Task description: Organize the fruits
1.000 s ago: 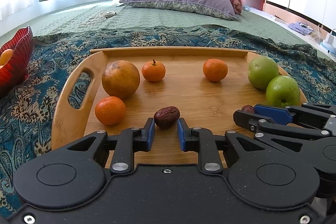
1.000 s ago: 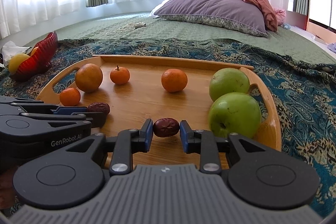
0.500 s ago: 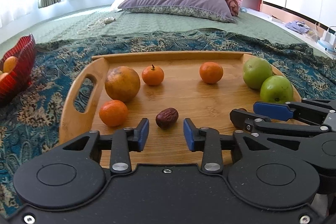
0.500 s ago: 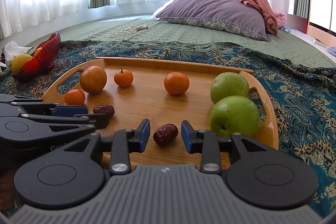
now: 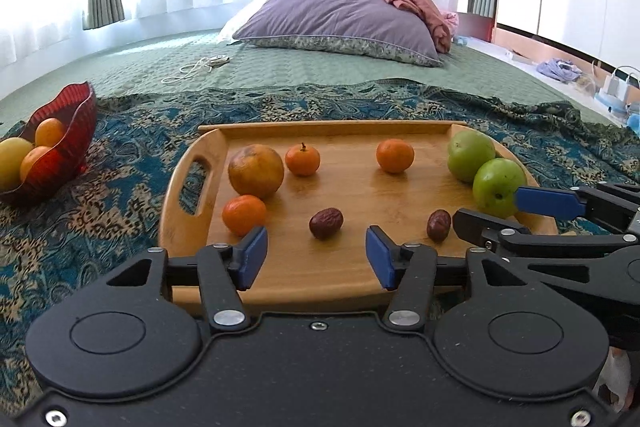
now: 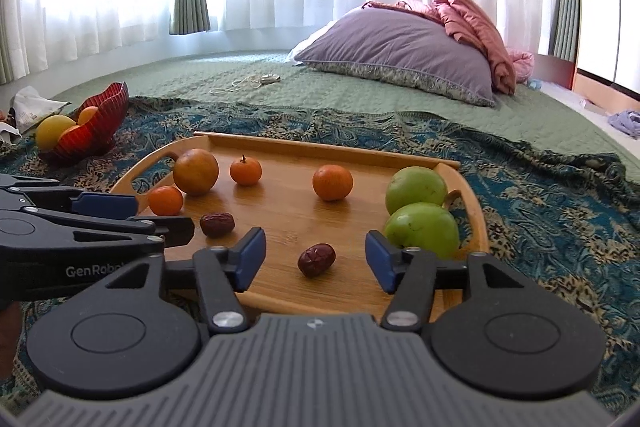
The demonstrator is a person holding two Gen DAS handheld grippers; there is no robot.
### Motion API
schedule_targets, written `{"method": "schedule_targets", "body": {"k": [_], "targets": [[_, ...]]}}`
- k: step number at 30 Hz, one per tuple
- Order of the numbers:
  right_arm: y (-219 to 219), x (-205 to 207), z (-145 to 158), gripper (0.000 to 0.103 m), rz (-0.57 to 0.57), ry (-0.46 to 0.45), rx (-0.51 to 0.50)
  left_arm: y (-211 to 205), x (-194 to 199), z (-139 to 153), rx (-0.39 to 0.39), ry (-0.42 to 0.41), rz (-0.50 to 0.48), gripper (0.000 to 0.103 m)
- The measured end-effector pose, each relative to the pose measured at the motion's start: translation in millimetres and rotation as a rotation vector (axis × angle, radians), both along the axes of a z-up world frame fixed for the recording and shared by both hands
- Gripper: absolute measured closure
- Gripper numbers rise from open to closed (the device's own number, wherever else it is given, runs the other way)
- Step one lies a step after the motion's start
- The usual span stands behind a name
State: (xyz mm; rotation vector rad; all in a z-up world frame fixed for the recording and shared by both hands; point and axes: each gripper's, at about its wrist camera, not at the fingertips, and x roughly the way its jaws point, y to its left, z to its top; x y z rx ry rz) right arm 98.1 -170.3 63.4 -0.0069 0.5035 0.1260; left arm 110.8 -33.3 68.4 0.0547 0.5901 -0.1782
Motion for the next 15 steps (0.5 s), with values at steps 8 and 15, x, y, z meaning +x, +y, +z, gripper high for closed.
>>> {"method": "schedule_targets", "body": {"k": [8, 15], "targets": [[2.7, -22.6, -4.8, 0.021, -0.023, 0.0, 0.0, 9.3, -22.5, -12.0, 0.016, 0.013, 0.031, 0.039], [6.2, -38.2, -16.6, 0.018, -0.028, 0.019, -0.013, 15.1, -30.6, -29.5, 0.035, 0.055, 0.046, 0.033]]}}
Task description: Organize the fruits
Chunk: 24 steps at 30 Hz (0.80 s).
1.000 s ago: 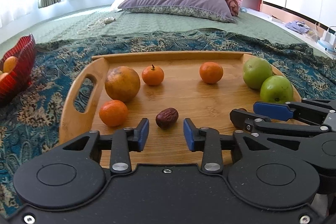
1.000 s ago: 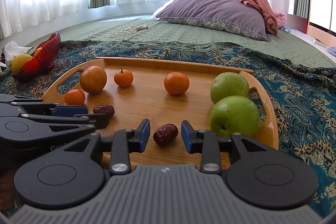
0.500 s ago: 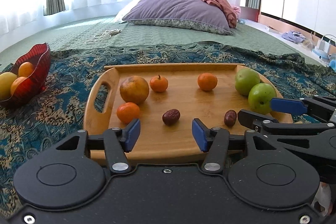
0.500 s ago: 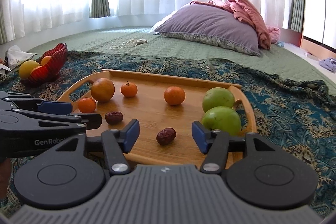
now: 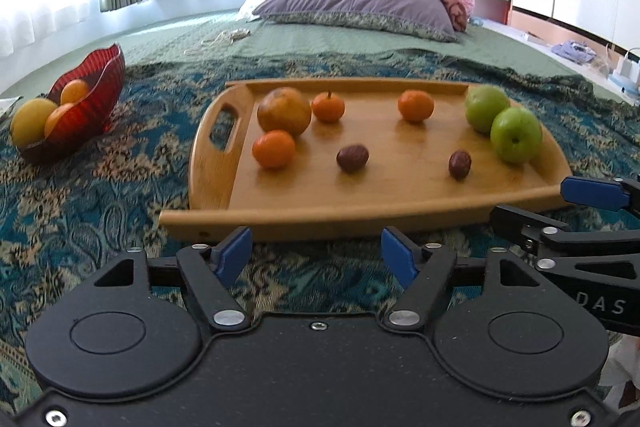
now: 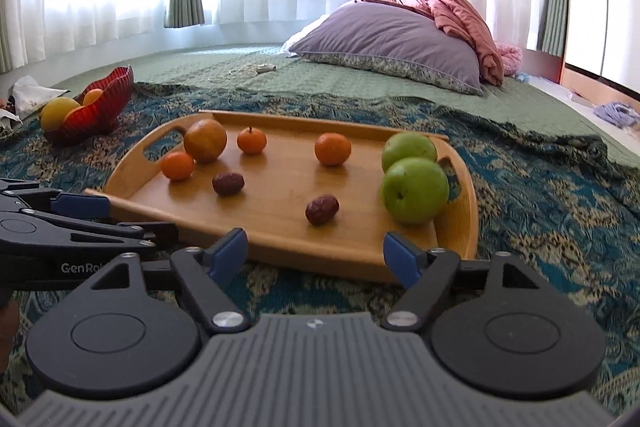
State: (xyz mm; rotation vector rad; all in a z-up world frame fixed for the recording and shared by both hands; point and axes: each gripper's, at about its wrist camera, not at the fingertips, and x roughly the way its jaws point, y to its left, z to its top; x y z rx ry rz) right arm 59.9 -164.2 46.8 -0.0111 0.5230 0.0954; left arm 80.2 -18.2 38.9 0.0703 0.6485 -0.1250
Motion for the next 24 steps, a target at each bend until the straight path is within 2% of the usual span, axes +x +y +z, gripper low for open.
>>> {"method": "schedule_targets", "body": {"k": [8, 12, 15, 20, 23, 24], "targets": [[-4.2, -4.8, -18.6, 0.015, -0.039, 0.045, -0.003, 3.8, -0.7, -15.6, 0.009, 0.04, 0.014, 0.032], [-2.7, -6.7, -23.9, 0.013, -0.058, 0.043, -0.025, 4.4, 1.1, -20.9, 0.015, 0.046, 0.018, 0.028], [0.4, -6.2, -27.4, 0.01, -0.059, 0.046, -0.049, 2.8, 1.4, -22.4, 0.03, 0.04, 0.019, 0.02], [-0.3, -1.4, -31.3, 0.001, -0.074, 0.066, -0.042, 3.1, 4.0, -24.7, 0.031, 0.046, 0.021, 0.018], [-2.3, 0.8, -34.5, 0.0, -0.082, 0.082, -0.034, 3.0, 4.0, -25.7, 0.031, 0.046, 0.023, 0.017], [-2.5, 1.4, -35.6, 0.0, -0.082, 0.088, -0.033, 2.9, 4.5, -26.1, 0.032, 0.05, 0.026, 0.012]]}}
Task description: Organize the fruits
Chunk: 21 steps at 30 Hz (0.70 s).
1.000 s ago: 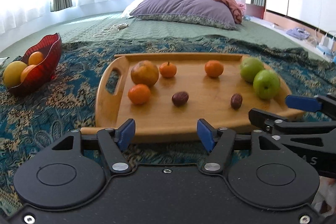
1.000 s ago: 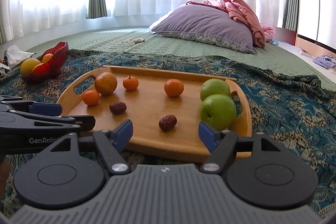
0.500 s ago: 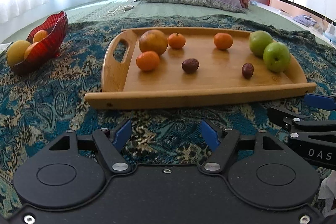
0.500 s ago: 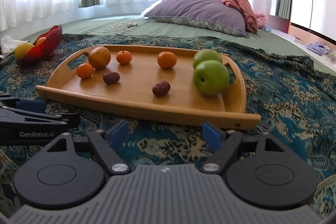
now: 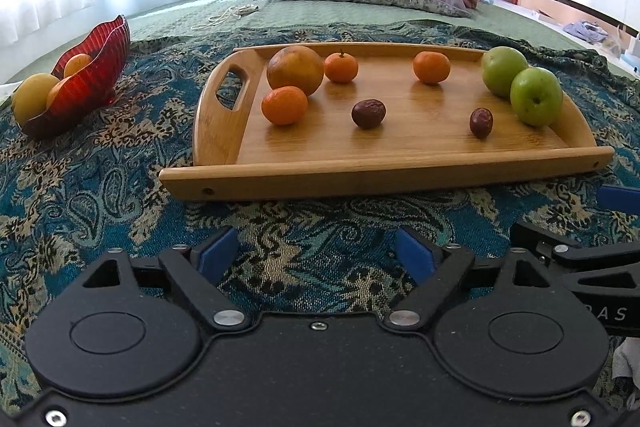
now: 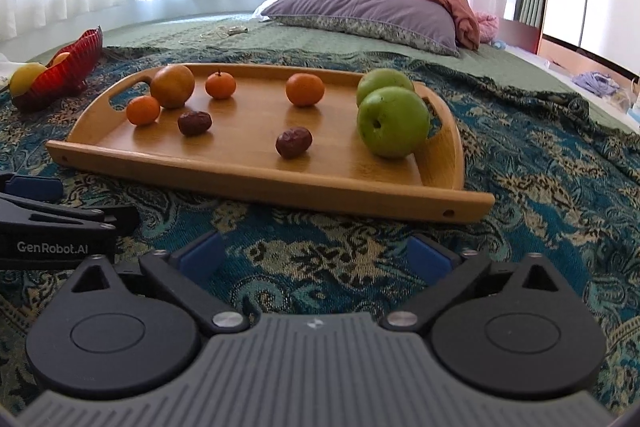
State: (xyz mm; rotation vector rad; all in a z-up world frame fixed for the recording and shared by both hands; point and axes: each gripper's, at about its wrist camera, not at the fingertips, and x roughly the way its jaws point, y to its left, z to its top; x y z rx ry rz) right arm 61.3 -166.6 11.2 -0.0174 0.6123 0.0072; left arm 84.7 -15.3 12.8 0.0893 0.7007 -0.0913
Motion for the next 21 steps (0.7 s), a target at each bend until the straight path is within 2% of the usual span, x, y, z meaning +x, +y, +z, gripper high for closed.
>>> {"method": "schedule_targets", "body": {"k": [1, 4, 21], "targets": [[0.0, 0.9, -1.7, 0.0, -0.001, 0.007, 0.0, 0.1, 0.5, -0.3, 0.002, 0.006, 0.006, 0.006], [-0.1, 2.1, -4.3, 0.0, -0.005, 0.022, 0.002, 2.2, 4.1, -2.1, -0.005, 0.024, 0.034, 0.0], [-2.5, 4.6, -9.9, 0.0, -0.007, 0.036, 0.022, 5.9, 5.3, -5.6, -0.019, 0.028, 0.034, 0.0]]}}
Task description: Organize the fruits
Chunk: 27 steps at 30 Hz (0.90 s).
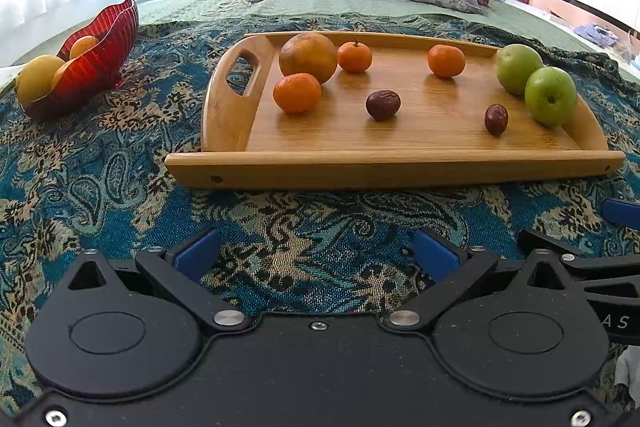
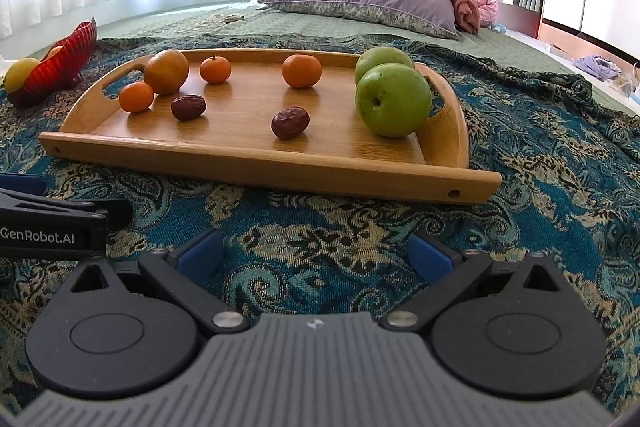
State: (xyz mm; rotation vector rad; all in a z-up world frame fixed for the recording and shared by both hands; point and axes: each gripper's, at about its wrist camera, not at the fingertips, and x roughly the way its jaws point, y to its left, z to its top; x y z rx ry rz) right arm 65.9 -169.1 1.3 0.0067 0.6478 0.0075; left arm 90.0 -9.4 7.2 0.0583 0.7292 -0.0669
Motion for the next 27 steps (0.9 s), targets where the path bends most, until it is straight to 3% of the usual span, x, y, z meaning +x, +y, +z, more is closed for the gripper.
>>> {"method": "schedule_targets", "body": {"k": [27], "targets": [[-0.6, 0.2, -0.6, 0.0, 0.001, 0.0, 0.0, -1.0, 1.6, -1.9, 0.007, -0.005, 0.004, 0.0]]}}
